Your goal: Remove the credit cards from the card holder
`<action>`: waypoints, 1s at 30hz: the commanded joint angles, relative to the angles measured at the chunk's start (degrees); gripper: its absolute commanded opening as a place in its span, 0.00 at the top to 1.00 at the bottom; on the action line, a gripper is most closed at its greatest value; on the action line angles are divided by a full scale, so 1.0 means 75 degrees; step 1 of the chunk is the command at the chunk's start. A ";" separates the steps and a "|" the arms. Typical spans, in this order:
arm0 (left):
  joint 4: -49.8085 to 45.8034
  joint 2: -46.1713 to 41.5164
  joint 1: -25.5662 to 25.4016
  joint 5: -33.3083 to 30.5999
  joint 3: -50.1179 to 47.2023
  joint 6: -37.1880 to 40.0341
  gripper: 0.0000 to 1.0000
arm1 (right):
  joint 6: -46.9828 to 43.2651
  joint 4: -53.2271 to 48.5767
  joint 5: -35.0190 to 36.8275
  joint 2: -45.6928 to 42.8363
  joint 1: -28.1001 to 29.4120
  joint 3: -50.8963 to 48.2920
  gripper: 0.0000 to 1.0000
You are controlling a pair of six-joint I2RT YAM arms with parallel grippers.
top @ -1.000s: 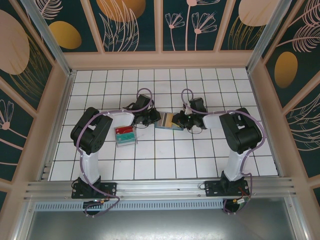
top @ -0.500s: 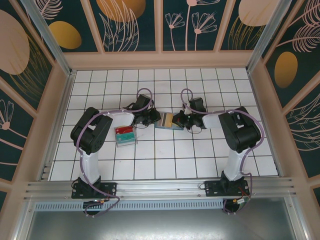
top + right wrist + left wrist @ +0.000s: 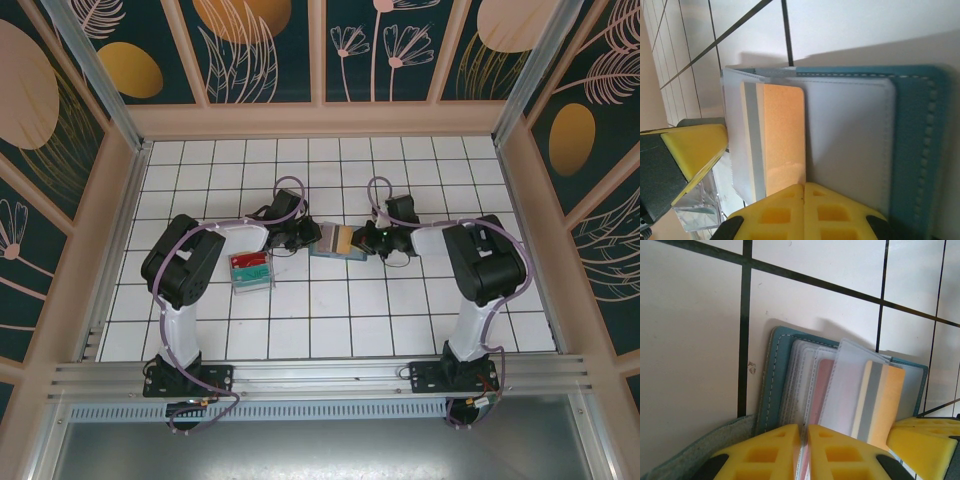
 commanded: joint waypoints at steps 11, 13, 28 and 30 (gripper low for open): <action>-0.0940 0.0254 -0.0009 -0.0362 -0.0046 0.0173 0.84 | -0.0364 -0.0735 0.0444 -0.0926 -0.0317 -0.0641 1.00; -0.0951 0.0228 -0.0009 -0.0362 -0.0027 0.0176 0.84 | -0.0411 -0.0867 0.0503 -0.1085 -0.0374 -0.0642 1.00; -0.1588 -0.1310 0.0003 -0.0843 0.0758 0.0197 0.45 | -0.1721 -0.2758 0.1529 -0.2416 -0.0107 0.0516 1.00; -0.1766 -0.1707 0.0017 -0.1140 0.0796 0.0202 0.25 | -0.2034 -0.3103 0.1775 -0.2448 0.0145 0.0903 1.00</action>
